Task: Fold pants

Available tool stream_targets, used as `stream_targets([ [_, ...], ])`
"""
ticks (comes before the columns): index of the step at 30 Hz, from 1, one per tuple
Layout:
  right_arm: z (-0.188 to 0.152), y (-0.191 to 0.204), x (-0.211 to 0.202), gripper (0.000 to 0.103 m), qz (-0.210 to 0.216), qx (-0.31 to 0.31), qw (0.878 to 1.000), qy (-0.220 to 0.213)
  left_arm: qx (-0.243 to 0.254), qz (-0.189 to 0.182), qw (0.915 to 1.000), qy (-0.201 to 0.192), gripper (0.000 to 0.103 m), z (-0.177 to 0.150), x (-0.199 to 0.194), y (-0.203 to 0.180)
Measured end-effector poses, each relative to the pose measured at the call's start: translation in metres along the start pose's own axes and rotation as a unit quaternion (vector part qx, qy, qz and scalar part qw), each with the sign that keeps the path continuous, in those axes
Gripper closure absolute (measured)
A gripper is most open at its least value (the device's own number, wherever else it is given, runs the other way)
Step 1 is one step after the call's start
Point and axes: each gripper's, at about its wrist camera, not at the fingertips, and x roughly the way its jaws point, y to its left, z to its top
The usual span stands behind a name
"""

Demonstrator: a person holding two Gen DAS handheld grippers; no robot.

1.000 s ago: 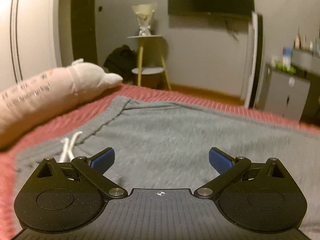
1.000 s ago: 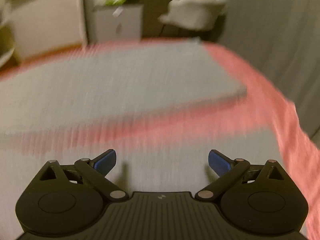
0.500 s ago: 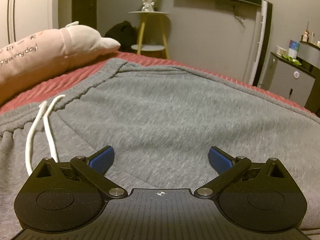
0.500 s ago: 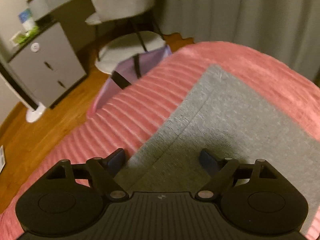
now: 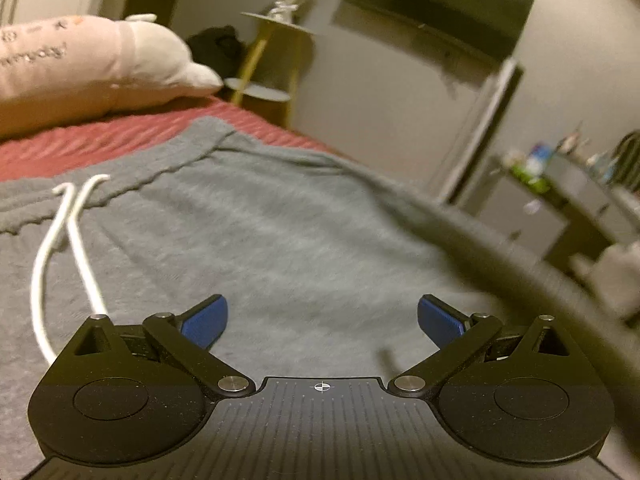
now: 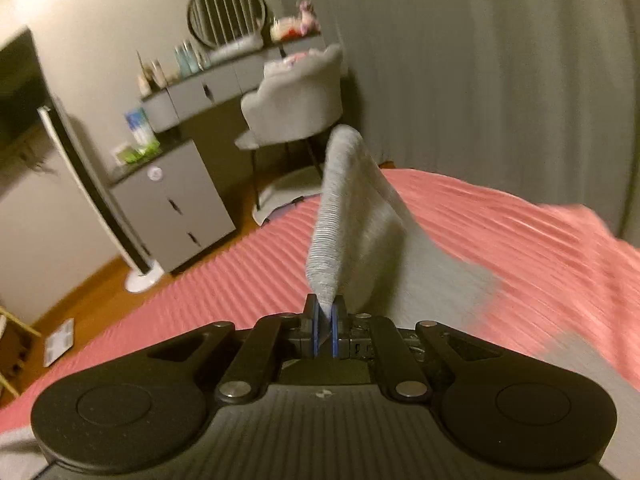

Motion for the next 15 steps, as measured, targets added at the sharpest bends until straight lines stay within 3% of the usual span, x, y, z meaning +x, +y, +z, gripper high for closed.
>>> stream_targets([
  [4,-0.07,-0.068,-0.082,0.096,-0.002,0.028,1.0,0.015,-0.01,-0.061,0.9981,0.003,0.0,0.004,-0.013,-0.005],
  [6,-0.102,-0.097,-0.088,0.091,-0.017,0.031,0.998,0.049,-0.006,-0.086,0.9963,0.007,0.0,0.007,-0.017,-0.009],
  [8,-0.122,-0.128,-0.085,0.085,-0.023,0.086,0.992,0.086,-0.005,-0.107,0.994,0.025,0.0,0.013,-0.017,-0.013],
  [10,-0.128,-0.153,-0.082,0.078,0.009,0.148,0.985,0.085,-0.013,-0.113,0.993,0.034,0.0,0.019,-0.015,-0.013],
  [12,-0.128,-0.168,-0.078,0.058,0.045,0.194,0.977,0.077,-0.024,-0.113,0.9917,0.055,0.003,0.029,-0.005,-0.009],
  [13,-0.125,-0.173,-0.074,0.055,0.06,0.212,0.972,0.077,-0.032,-0.118,0.9902,0.067,0.006,0.033,0.0,-0.006],
  [15,-0.121,-0.173,-0.066,0.046,0.07,0.23,0.968,0.08,-0.045,-0.121,0.987,0.096,0.024,0.045,0.015,0.003],
])
